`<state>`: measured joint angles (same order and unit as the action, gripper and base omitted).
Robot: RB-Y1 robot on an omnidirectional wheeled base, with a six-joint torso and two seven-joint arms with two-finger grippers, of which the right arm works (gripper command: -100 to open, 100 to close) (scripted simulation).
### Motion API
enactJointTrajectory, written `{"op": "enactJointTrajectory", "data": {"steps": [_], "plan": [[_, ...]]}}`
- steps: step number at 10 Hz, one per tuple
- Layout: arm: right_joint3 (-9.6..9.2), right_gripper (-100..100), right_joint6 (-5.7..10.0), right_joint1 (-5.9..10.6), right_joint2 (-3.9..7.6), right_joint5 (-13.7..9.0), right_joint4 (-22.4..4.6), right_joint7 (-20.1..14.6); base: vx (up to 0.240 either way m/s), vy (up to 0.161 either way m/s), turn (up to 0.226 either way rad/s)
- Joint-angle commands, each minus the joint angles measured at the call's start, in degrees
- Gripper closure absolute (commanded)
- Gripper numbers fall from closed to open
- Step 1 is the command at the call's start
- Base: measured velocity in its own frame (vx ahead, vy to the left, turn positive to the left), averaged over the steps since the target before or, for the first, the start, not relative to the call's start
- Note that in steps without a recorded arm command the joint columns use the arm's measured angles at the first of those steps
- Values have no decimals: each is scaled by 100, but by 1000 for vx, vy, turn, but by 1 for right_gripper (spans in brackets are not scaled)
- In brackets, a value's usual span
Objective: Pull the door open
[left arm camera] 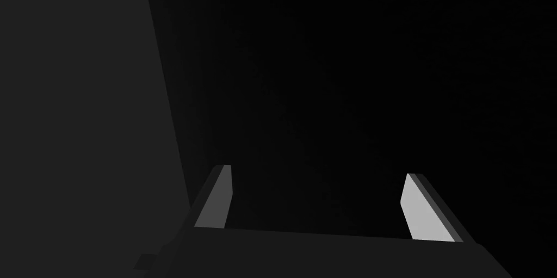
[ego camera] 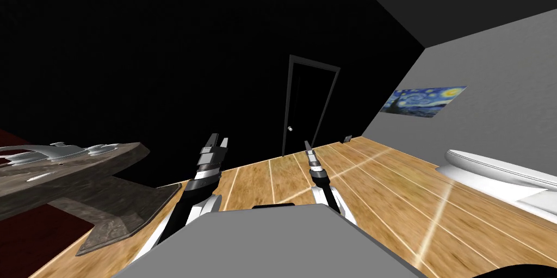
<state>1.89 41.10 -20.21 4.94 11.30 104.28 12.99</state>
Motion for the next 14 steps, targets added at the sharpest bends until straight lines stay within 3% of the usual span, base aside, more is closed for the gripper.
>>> {"op": "enactJointTrajectory", "data": {"steps": [1,14], "plan": [[21,-100,39,80,20,59,-224,193,89,-33,14],[318,-100,396,797,243,488,-2175,1642,99,-25,12]]}}
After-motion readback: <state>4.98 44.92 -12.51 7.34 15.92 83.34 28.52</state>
